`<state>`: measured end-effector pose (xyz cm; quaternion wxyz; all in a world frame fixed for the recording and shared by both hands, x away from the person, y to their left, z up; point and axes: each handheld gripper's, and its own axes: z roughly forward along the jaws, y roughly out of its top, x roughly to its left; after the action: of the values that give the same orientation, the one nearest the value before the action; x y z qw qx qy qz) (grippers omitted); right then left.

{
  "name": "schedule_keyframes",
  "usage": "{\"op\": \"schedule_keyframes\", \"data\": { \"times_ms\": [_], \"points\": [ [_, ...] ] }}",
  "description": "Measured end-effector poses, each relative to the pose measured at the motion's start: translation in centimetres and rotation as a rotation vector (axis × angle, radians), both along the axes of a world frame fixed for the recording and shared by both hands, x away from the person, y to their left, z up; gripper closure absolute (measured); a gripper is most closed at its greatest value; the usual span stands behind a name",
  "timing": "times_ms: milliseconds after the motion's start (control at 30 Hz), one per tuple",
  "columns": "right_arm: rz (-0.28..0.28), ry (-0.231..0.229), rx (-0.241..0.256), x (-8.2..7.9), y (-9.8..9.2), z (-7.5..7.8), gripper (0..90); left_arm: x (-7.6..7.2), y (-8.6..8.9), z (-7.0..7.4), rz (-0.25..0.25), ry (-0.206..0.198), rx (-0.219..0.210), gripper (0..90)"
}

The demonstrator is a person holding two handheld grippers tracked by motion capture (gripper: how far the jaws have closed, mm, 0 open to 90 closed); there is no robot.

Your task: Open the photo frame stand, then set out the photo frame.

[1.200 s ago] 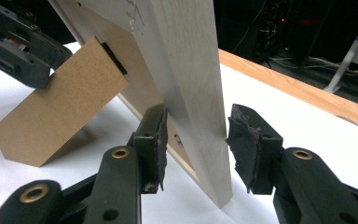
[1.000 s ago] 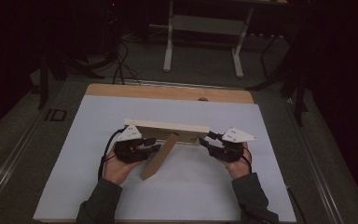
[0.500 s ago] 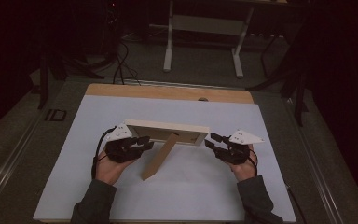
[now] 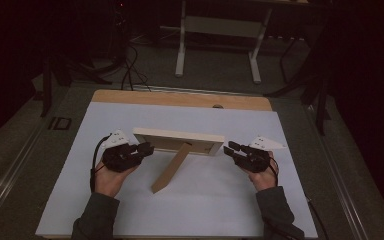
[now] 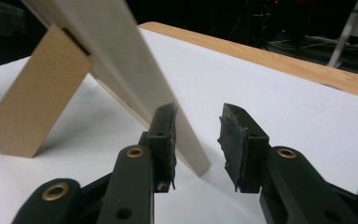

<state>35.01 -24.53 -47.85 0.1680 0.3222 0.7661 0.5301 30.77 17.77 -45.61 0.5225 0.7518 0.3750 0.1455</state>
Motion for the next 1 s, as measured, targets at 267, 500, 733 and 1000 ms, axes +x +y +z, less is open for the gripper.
{"op": "schedule_keyframes", "data": {
  "times_ms": [267,500,733,1000],
  "points": [
    [-0.053,0.028,0.021,1.1,0.2,-0.3,71.4,0.0,0.8,0.2,0.038,-0.013,-0.018,74.5],
    [-0.063,0.035,0.018,1.8,0.9,-0.2,71.8,0.3,0.9,0.2,0.042,-0.005,-0.023,76.6],
    [-0.061,0.041,0.026,2.5,1.6,-0.2,75.0,0.4,0.8,0.3,0.029,-0.001,-0.02,77.7],
    [-0.056,0.054,0.042,3.0,2.2,0.0,89.3,0.8,-0.1,0.7,0.025,-0.009,-0.009,80.1]
  ]
}}
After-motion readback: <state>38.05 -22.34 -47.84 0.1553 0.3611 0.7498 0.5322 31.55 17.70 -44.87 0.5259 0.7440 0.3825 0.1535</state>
